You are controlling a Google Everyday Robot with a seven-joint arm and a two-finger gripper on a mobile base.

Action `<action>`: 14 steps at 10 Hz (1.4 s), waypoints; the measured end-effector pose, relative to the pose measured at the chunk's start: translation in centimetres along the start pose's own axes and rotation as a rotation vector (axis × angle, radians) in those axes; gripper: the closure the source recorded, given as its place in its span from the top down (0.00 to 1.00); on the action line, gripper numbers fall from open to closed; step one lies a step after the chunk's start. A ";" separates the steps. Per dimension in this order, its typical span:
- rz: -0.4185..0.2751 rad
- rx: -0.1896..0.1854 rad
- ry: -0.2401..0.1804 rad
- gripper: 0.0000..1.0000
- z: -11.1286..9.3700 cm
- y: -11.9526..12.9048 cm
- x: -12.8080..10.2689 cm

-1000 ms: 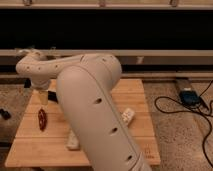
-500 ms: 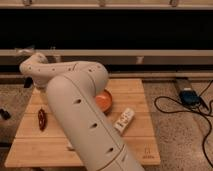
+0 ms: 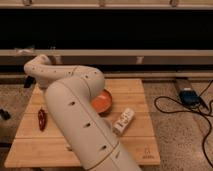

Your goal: Place the eraser on the white sponge

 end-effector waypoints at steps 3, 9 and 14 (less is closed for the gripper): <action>0.018 -0.021 0.017 0.80 1.5 -1.2 0.6; 0.039 -0.078 0.054 0.79 4.9 -2.6 1.4; 0.030 -0.094 0.057 0.30 5.2 -2.5 1.6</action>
